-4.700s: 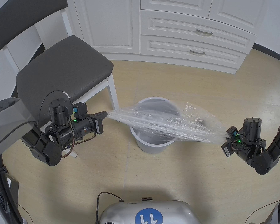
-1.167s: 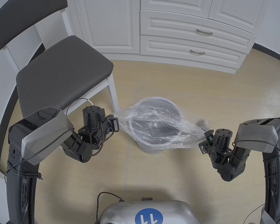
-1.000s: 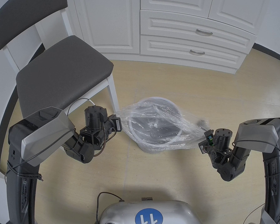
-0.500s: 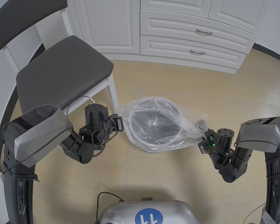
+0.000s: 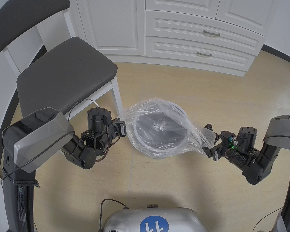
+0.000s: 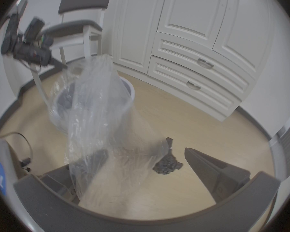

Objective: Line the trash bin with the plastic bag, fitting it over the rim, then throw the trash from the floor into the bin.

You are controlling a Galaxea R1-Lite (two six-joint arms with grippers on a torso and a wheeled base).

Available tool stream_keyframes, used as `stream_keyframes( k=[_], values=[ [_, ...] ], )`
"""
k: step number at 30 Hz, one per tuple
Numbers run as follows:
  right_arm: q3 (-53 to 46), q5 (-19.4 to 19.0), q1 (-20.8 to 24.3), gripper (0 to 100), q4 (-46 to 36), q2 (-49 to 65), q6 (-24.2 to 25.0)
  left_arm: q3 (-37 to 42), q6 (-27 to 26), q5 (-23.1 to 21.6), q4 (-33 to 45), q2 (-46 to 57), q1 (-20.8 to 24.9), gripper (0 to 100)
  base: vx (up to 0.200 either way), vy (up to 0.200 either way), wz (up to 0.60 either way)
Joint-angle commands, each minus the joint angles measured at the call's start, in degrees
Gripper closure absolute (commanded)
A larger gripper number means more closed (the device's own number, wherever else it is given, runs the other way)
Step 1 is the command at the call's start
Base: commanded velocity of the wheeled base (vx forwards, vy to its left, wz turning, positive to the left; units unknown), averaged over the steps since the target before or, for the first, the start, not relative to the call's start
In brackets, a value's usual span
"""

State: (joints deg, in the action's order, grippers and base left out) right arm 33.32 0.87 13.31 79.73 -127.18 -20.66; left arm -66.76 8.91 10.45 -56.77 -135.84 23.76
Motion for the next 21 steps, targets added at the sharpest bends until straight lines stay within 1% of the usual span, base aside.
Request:
stream_keyframes(
  k=[1, 2, 3, 4, 5, 6, 7, 9, 10, 11, 12, 13, 14, 17, 20, 21],
  values=[
    [-1.8, -5.8, -1.1, 0, -6.2, 9.8, 6.2, -0.2, -0.1, 0.1, 1.5, -0.2, -0.3, 100, 0.0, 0.0, 0.0],
    [-1.8, -5.8, -1.1, 0, -6.2, 9.8, 6.2, -0.2, -0.1, 0.1, 1.5, -0.2, -0.3, 100, 0.0, 0.0, 0.0],
    [-1.8, -7.7, -1.3, 0, -7.7, 11.0, 7.9, -0.2, -0.1, 0.1, 1.8, -0.2, -0.4, 100, 0.0, 0.0, 0.0],
    [-1.7, -10.5, -2.4, 0, -10.0, 12.2, 9.5, -0.3, -0.1, 0.1, 2.3, -0.3, -0.5, 100, 0.0, 0.0, 0.0],
    [-1.6, -11.8, -3.2, 0, -11.1, 12.6, 9.9, -0.3, -0.1, 0.1, 2.8, -0.3, -0.6, 100, 0.0, 0.0, 0.0],
    [-1.6, -11.8, -3.2, 0, -11.1, 12.6, 9.9, -0.3, -0.1, 0.1, 2.8, -0.3, -0.6, 100, 0.0, 0.0, 0.0],
    [-1.0, -14.5, -5.3, 0, -12.9, 12.5, 9.9, -0.4, -0.1, 0.1, 4.2, -0.3, -0.6, 100, 0.0, 0.0, 0.0],
    [-0.4, -17.0, -7.7, 0, -14.1, 11.8, 10.0, -0.5, -0.1, 0.1, 5.3, -0.4, -0.6, 100, 0.0, 0.0, 0.0],
    [-0.4, -17.5, -8.0, 0, -14.2, 11.6, 10.0, -0.5, -0.1, 0.1, 5.4, -0.5, -0.6, 100, 0.0, 0.0, 0.0],
    [0.3, -19.8, -9.9, 0, -14.8, 9.3, 10.0, -0.8, -0.1, 0.1, 5.6, -0.6, -0.7, 100, 0.0, 0.0, 0.0],
    [0.7, -20.6, -10.8, 0, -14.7, 8.2, 10.0, -1.0, -0.1, 0.1, 5.7, -0.7, -0.7, 100, 0.0, 0.0, 0.0],
    [0.7, -20.6, -10.8, 0, -14.7, 8.2, 10.0, -1.0, -0.1, 0.1, 5.7, -0.7, -0.7, 100, 0.0, 0.0, 0.0],
    [1.4, -21.9, -12.3, 0, -14.6, 5.5, 9.9, -1.2, -0.2, 0.1, 5.6, -1.2, -1.0, 100, 0.0, 0.0, 0.0],
    [2.4, -23.2, -13.0, 0, -14.5, 3.0, 9.7, -1.4, -0.2, 0.2, 5.7, -1.4, -1.2, 100, 0.0, 0.0, 0.0],
    [2.4, -25.9, -13.6, 0, -14.2, 2.2, 9.6, -1.9, -0.2, 0.2, 6.1, -1.7, -1.4, 100, 0.0, 0.0, 0.0],
    [2.4, -26.1, -13.6, 0, -14.2, 2.2, 9.7, -1.9, -0.2, 0.2, 6.1, -1.7, -1.4, 100, 0.0, 0.0, 0.0]
  ],
)
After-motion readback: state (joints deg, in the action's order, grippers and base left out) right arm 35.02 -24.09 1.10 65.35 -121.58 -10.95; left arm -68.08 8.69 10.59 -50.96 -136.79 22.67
